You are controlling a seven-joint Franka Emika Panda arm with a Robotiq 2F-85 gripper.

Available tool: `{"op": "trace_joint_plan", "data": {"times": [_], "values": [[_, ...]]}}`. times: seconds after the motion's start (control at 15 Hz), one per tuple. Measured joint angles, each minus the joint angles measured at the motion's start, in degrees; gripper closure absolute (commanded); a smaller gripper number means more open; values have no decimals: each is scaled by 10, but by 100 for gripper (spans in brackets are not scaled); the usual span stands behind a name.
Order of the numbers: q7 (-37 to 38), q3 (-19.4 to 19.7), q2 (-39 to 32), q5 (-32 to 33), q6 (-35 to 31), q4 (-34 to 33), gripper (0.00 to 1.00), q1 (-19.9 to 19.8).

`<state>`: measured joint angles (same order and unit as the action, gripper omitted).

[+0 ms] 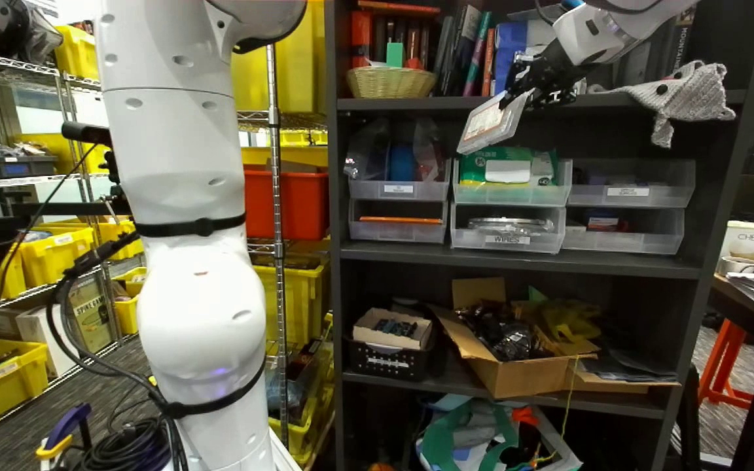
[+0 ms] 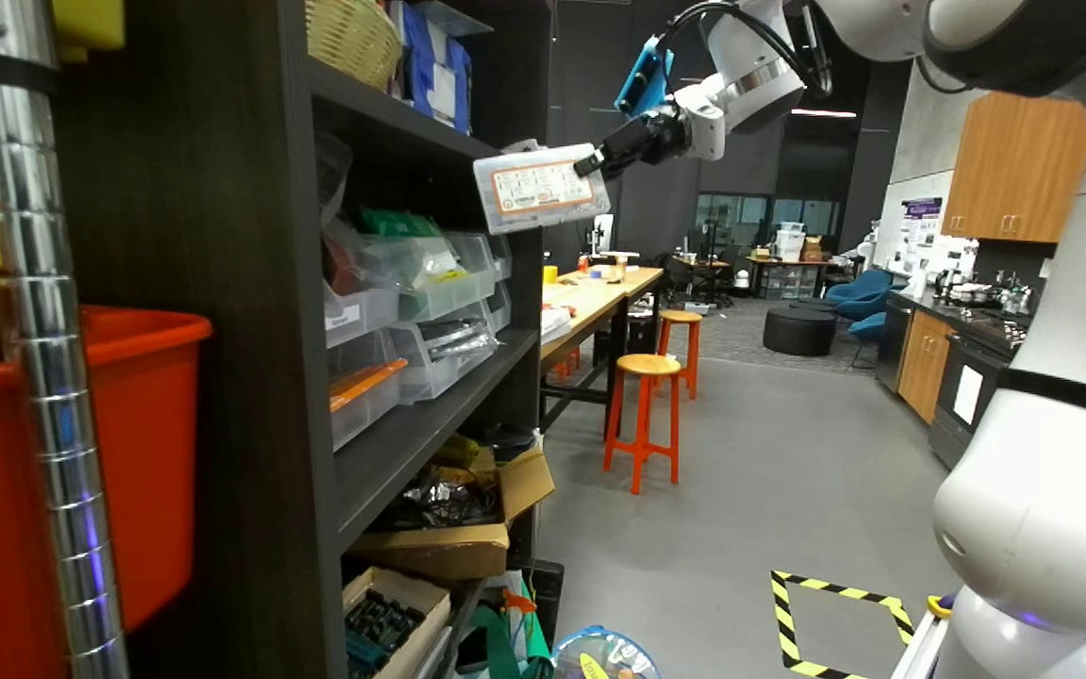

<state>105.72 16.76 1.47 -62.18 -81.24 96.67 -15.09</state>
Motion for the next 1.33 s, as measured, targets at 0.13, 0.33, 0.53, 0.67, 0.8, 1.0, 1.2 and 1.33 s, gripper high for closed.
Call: {"op": "trace_joint_plan", "data": {"times": [0.13, 0.33, 0.53, 0.67, 0.8, 1.0, 1.2, 1.33], "values": [[6, -1, -17, -7, 10, -10, 93, 0], [13, -5, -37, -10, 21, -23, 93, 0], [16, -10, -49, -10, 30, -37, 93, 2], [17, -13, -55, -10, 35, -47, 93, 2], [17, -16, -61, -10, 41, -55, 93, 2], [17, -18, -70, -10, 48, -66, 93, 3], [17, -19, -82, -10, 51, -79, 93, 3], [17, -22, -91, -10, 51, -89, 93, 3]]}}
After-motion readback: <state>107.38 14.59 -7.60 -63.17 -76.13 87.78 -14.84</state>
